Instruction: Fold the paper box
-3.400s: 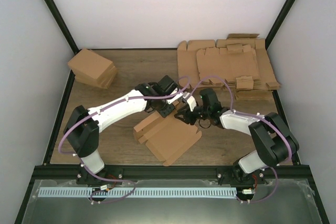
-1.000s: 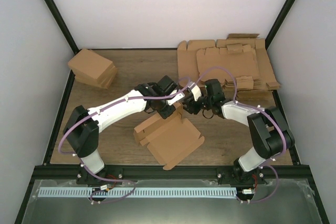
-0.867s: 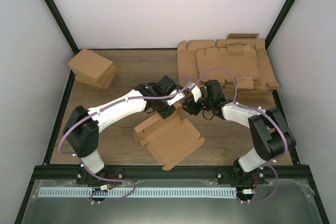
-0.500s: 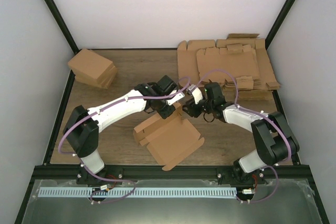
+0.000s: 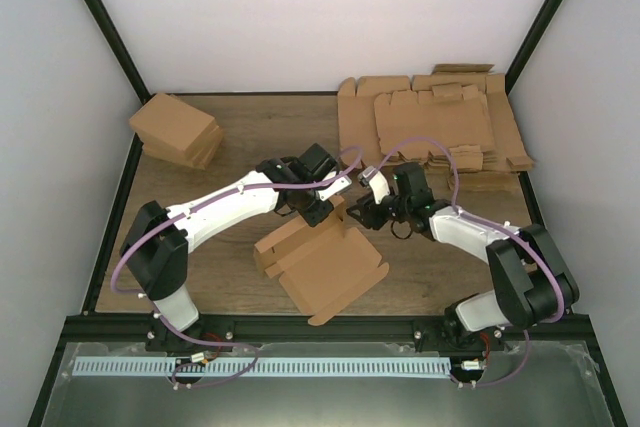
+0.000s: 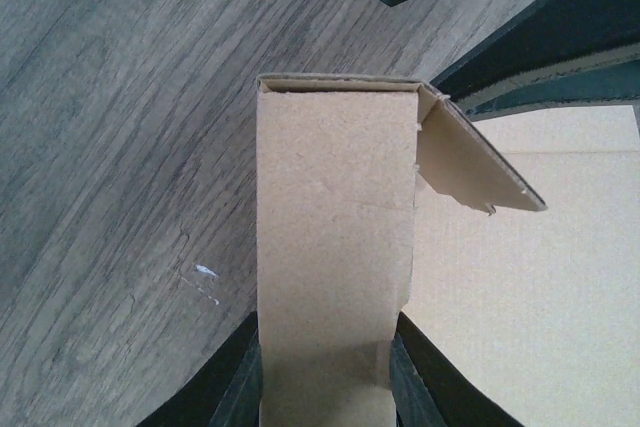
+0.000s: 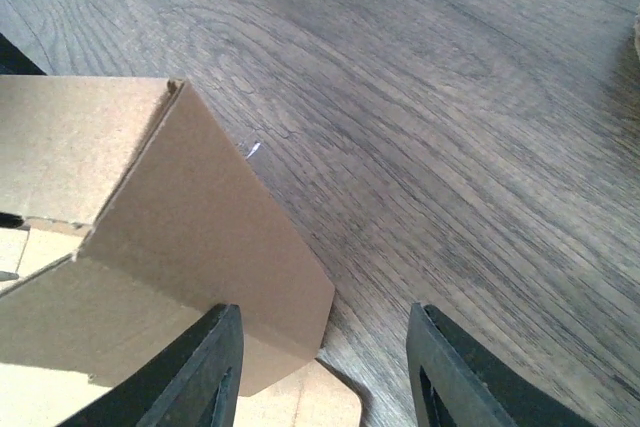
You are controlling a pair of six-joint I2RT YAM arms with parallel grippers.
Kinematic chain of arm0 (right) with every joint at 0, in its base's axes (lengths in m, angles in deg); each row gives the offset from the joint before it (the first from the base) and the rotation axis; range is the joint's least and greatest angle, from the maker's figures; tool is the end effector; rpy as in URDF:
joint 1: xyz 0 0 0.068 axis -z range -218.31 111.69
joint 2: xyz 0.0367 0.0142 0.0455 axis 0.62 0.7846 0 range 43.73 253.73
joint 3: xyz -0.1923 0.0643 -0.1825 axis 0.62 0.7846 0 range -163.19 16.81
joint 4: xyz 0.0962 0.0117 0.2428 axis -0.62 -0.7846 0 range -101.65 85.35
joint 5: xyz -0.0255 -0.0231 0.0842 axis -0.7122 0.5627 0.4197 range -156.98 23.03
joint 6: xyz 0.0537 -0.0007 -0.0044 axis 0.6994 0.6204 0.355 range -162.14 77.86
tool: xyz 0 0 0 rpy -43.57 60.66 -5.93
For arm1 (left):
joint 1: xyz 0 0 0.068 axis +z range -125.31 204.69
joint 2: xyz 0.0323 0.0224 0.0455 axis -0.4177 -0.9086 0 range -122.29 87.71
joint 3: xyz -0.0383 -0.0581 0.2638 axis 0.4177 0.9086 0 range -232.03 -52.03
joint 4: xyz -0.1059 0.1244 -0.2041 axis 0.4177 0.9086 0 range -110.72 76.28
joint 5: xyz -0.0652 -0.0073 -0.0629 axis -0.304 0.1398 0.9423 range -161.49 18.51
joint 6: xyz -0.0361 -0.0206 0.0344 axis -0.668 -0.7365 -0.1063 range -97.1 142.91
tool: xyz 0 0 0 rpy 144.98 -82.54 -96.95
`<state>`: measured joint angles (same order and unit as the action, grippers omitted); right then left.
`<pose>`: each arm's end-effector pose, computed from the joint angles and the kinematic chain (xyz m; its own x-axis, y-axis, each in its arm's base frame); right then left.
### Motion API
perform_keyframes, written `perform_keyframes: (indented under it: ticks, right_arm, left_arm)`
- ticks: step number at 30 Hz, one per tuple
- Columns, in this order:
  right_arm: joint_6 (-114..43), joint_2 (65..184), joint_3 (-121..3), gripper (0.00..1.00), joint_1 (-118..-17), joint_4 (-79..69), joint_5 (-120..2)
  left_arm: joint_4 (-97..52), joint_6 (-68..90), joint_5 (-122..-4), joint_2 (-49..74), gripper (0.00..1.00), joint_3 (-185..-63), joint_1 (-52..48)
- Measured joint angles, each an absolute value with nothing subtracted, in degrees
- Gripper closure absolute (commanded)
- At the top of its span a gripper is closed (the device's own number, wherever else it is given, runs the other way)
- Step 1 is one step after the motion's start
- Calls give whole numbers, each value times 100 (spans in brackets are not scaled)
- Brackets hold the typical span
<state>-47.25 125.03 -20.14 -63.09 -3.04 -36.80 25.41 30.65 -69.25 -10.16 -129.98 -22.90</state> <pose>0.2414 0.1311 0.1750 -0.5518 -0.3393 -0.7618 -0.7494 0.6025 0.2745 0.2359 -0.2604 0.2478 -0.5098 0.7578 -0.4072 0.8247 0.5653 0.0194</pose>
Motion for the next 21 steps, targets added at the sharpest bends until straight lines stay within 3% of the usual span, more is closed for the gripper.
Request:
perform_keyframes:
  ticks: [19, 21]
  right_arm:
    - [-4788, 12489, -1975, 49, -6774, -333, -3409]
    - [-4814, 12494, -1977, 42, -6774, -333, -3394]
  left_arm:
    - [2546, 3063, -6839, -1016, 74, -12998, -2264]
    - [2546, 3065, -6839, -1016, 74, -12998, -2264]
